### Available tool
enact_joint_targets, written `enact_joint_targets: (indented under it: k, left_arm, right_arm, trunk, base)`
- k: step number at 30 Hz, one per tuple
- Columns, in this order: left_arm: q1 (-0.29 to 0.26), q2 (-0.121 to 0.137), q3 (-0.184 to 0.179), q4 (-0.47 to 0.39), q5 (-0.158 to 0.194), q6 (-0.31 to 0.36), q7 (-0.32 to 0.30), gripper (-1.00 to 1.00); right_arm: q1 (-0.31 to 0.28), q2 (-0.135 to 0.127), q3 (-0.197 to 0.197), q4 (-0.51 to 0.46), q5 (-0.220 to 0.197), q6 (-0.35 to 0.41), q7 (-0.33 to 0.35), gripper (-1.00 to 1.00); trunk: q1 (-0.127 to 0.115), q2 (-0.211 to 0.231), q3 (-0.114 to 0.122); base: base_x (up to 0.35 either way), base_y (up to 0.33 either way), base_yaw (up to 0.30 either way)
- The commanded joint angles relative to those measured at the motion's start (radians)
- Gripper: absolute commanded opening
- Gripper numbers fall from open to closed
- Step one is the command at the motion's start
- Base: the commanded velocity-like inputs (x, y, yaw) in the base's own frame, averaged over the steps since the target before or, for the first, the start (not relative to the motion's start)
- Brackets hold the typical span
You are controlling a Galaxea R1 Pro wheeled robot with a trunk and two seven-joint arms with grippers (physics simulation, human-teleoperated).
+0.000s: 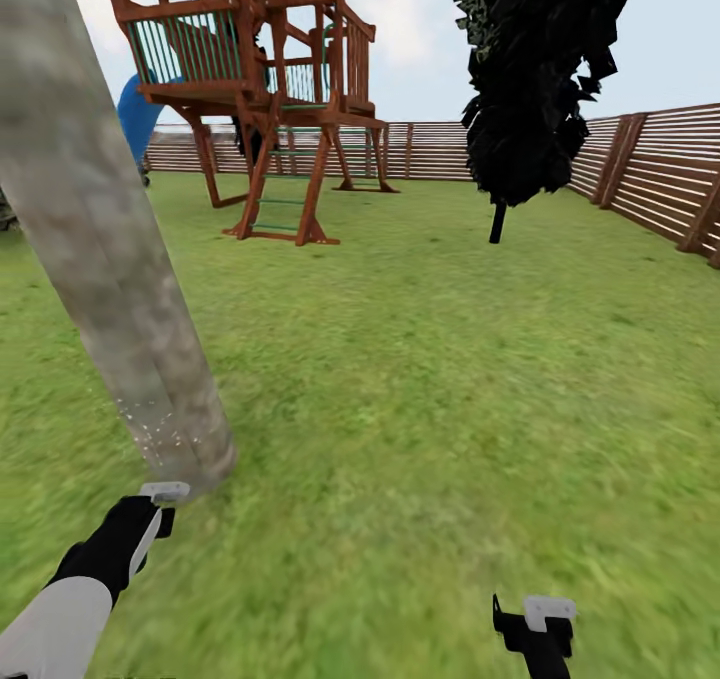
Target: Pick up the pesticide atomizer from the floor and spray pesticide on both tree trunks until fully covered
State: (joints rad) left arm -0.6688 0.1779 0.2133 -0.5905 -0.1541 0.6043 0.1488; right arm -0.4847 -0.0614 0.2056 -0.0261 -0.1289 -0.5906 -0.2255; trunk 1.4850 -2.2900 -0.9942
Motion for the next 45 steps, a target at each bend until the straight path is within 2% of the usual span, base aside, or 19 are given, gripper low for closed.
enact_joint_targets:
  k: [1, 13, 27, 41, 45]
  left_arm:
    - [0.000, 0.000, 0.000, 0.000, -0.001, 0.000, 0.000, -1.00]
    - [0.000, 0.000, 0.001, -0.002, -0.001, -0.001, 0.000, -1.00]
    - [0.000, 0.000, 0.001, -0.002, -0.001, -0.001, 0.001, -1.00]
    - [0.000, 0.000, 0.002, -0.002, 0.000, -0.001, 0.000, -1.00]
    - [0.000, -0.011, 0.002, -0.002, -0.001, -0.001, 0.000, -1.00]
  right_arm:
    - [0.000, 0.000, 0.000, 0.000, 0.000, 0.000, 0.000, 1.00]
    - [0.000, 0.000, 0.000, 0.000, 0.000, 0.000, 0.000, 1.00]
    - [0.000, 0.000, 0.000, 0.000, 0.000, 0.000, 0.000, 1.00]
    - [0.000, 0.001, 0.001, 0.000, 0.000, 0.000, 0.000, 1.00]
    - [0.000, 0.002, 0.001, 0.000, 0.000, 0.000, 0.000, 1.00]
  trunk:
    - [0.000, 0.000, 0.000]
    - [0.000, 0.000, 0.000]
    - [0.000, 0.000, 0.000]
    - [0.000, 0.000, 0.000]
    - [0.000, 0.000, 0.000]
  base:
    - [0.138, -0.275, 0.276]
    - [0.150, -0.258, 0.034]
    - [0.117, -0.260, 0.249]
    - [0.200, -0.216, 0.008]
    - [0.228, -0.197, 0.097]
